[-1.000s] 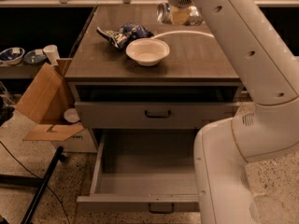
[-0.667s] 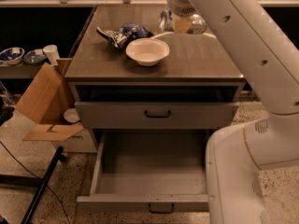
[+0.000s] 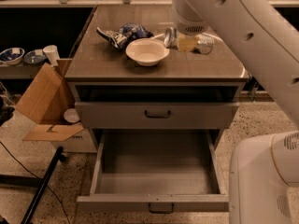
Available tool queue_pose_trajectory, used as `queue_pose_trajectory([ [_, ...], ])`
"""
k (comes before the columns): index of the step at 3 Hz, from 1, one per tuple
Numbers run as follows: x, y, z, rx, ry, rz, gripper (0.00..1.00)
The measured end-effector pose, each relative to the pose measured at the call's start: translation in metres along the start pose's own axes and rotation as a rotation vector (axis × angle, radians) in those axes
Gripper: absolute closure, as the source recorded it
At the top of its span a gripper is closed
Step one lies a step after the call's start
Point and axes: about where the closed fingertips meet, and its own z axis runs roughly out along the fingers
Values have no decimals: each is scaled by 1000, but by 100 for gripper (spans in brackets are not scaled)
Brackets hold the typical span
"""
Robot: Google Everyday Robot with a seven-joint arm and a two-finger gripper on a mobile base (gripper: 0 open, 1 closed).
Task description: Place redbull can into middle drawer
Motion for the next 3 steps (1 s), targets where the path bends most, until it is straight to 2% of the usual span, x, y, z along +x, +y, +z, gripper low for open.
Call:
queue_pose_trajectory([
  [1, 8, 29, -6, -61, -5, 34, 100],
  [2, 14, 66, -11, -151, -11, 69, 100],
  [3, 15, 91, -11, -210, -10, 89, 100],
])
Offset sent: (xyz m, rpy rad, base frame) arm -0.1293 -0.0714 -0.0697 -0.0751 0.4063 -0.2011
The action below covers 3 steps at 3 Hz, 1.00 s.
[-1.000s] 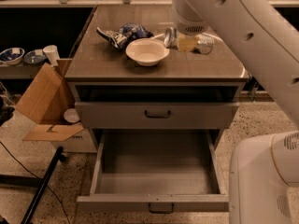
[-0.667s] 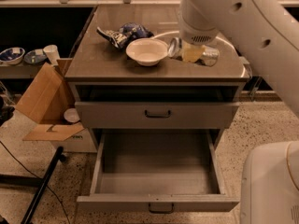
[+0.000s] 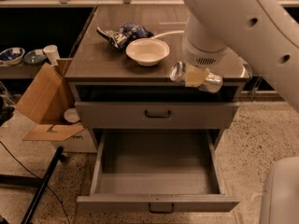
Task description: Place redbull can into middle drawer
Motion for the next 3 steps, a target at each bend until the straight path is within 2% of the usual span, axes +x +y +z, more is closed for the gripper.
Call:
queue_pose_trajectory([
  [1, -15, 35, 26, -56, -50, 48, 100],
  [3, -35, 27, 47, -61, -87, 28, 100],
])
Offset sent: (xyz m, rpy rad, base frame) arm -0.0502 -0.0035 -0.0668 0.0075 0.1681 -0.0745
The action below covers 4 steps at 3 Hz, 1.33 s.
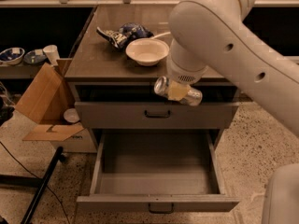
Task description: Place redbull can into middle drawer
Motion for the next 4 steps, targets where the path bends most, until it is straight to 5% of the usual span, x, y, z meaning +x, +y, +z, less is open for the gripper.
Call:
queue_pose_trajectory([
  [2, -39, 32, 43, -84, -8, -66, 100],
  [4, -47, 93, 60, -180, 0, -62, 100],
])
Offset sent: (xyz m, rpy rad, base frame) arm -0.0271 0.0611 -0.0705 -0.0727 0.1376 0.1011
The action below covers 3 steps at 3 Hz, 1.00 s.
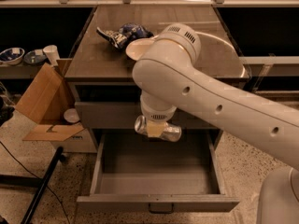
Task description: Place redbull can into middle drawer
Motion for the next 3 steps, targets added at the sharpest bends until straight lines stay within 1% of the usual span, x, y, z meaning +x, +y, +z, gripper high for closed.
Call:
queue_pose_trajectory([
  [1, -8, 36, 43, -45, -30, 58, 100],
  [2, -15, 60, 77, -64, -45, 109, 100],
  [3, -27, 80, 125, -72, -70, 170, 100],
])
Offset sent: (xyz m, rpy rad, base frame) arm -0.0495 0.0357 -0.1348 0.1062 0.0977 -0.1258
